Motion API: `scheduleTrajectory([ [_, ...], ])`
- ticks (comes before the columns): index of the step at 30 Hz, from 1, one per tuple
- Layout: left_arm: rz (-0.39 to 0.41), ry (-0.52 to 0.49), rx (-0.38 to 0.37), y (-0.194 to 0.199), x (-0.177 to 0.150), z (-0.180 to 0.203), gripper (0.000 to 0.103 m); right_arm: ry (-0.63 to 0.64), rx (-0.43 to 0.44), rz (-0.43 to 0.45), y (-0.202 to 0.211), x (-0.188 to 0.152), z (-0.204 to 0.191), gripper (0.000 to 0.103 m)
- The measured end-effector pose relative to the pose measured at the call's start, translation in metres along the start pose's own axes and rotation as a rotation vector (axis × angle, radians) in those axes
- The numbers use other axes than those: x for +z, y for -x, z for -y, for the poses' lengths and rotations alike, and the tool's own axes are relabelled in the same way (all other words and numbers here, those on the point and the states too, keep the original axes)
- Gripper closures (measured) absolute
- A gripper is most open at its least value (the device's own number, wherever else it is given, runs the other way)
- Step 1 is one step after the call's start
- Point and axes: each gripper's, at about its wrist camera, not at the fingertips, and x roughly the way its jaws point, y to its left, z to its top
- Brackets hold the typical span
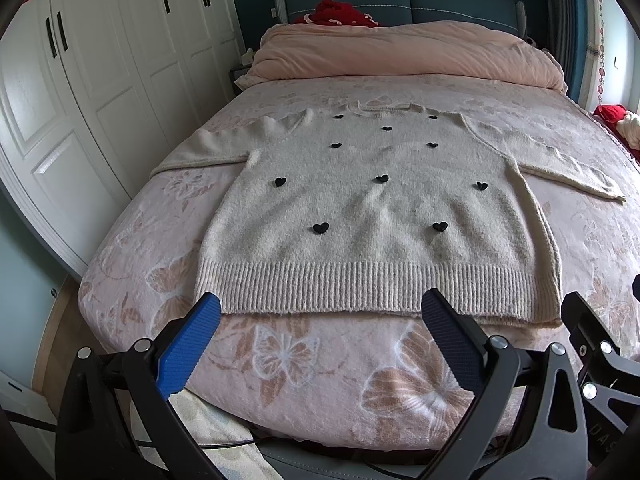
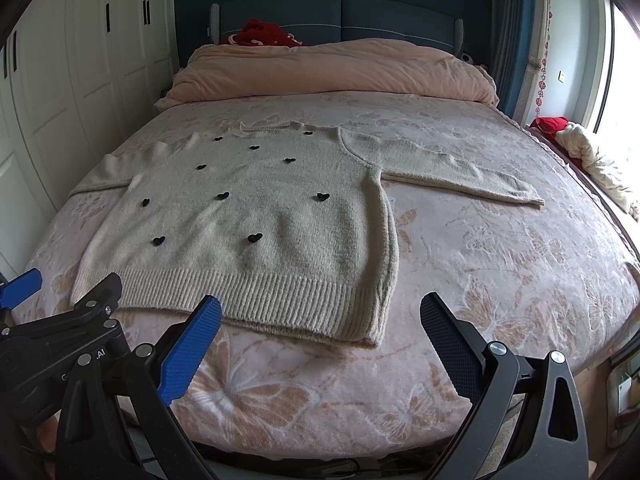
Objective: Fold small clothes
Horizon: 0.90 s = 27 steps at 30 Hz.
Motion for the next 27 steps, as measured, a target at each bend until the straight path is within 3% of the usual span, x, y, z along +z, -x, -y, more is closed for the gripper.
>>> scheduleTrajectory([
  [8, -0.022, -0.007, 0.001, -0.008, 0.003, 0.002, 0.005, -0.003, 0.021, -0.022, -0.012, -0.001, 0.01, 0.005],
  [12, -0.03, 0.046, -0.032, -0.015, 0.009, -0.006, 0.005, -0.049, 0.055, -0.043, -0.031, 0.002, 0.042, 0.005],
  [18, -0.003, 0.118, -0.043, -0.03, 0.024, -0.018, 0.005, -0.17, 0.054, -0.003, -0.075, 0.03, 0.14, 0.005],
  [27, 0.007, 0.14, -0.025, -0.068, 0.046, -0.001, 0.005, -0.492, 0.007, 0.021, -0.191, 0.089, 0.324, 0.005],
])
